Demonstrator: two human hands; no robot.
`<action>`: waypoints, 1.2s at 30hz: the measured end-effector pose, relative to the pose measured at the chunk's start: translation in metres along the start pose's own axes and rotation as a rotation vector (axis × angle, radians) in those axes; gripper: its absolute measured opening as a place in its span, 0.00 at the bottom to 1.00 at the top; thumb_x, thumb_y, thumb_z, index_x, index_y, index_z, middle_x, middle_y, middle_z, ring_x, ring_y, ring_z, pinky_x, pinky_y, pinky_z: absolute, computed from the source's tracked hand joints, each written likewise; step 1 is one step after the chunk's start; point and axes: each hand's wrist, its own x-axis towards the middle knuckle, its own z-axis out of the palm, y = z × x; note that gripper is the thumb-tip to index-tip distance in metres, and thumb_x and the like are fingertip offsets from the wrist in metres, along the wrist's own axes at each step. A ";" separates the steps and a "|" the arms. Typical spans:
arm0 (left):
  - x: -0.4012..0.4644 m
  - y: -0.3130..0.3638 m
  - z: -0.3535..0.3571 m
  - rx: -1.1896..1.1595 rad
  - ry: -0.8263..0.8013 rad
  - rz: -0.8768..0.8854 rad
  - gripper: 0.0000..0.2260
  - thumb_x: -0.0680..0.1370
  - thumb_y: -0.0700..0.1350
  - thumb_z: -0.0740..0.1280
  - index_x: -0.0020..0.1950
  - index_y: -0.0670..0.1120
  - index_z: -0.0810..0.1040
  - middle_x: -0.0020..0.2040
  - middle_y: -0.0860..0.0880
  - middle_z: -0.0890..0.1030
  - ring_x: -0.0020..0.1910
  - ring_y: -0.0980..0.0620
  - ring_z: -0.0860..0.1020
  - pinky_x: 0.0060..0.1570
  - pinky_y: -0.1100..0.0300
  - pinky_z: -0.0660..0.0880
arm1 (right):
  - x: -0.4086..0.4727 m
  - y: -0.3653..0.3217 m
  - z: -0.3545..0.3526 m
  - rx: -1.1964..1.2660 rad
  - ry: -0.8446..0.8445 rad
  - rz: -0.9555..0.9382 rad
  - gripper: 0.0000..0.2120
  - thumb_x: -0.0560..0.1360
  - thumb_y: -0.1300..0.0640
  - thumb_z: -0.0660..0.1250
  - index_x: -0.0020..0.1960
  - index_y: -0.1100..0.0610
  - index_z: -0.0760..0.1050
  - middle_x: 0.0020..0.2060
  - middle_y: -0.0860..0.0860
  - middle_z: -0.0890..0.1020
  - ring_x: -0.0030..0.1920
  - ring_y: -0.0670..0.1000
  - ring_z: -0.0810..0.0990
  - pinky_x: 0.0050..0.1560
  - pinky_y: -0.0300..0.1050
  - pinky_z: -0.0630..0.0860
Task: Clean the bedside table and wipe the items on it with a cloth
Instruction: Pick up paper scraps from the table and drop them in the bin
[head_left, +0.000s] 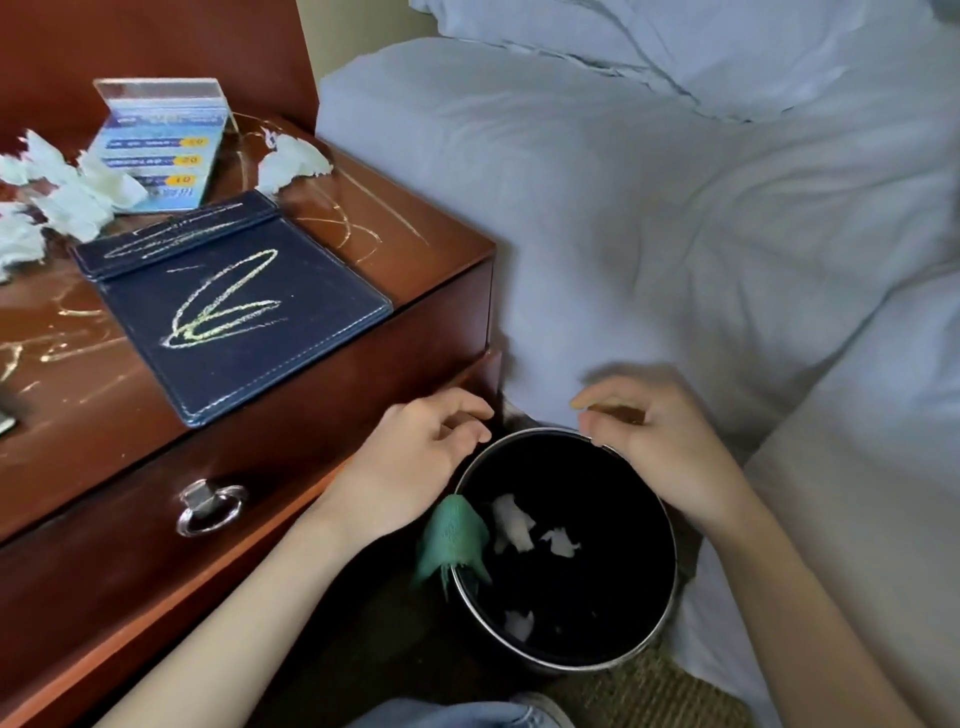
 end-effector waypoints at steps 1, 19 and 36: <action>-0.005 0.006 -0.007 0.021 0.041 0.025 0.09 0.80 0.42 0.63 0.54 0.54 0.80 0.45 0.57 0.84 0.46 0.53 0.81 0.52 0.58 0.76 | 0.002 -0.007 0.001 0.029 0.011 -0.011 0.12 0.72 0.63 0.70 0.38 0.46 0.80 0.32 0.42 0.82 0.35 0.42 0.78 0.43 0.37 0.73; -0.041 0.083 -0.119 0.296 0.638 0.213 0.08 0.78 0.48 0.58 0.45 0.56 0.76 0.34 0.58 0.81 0.34 0.57 0.79 0.39 0.51 0.78 | 0.076 -0.157 0.025 0.193 -0.029 -0.414 0.14 0.72 0.67 0.68 0.37 0.49 0.81 0.30 0.47 0.83 0.31 0.45 0.80 0.36 0.35 0.76; -0.021 0.033 -0.240 0.891 0.541 -0.223 0.14 0.80 0.50 0.57 0.65 0.54 0.72 0.61 0.49 0.73 0.61 0.45 0.74 0.55 0.51 0.73 | 0.211 -0.215 0.108 -0.485 -0.356 -0.511 0.16 0.72 0.56 0.70 0.60 0.51 0.74 0.55 0.51 0.78 0.48 0.47 0.76 0.46 0.39 0.71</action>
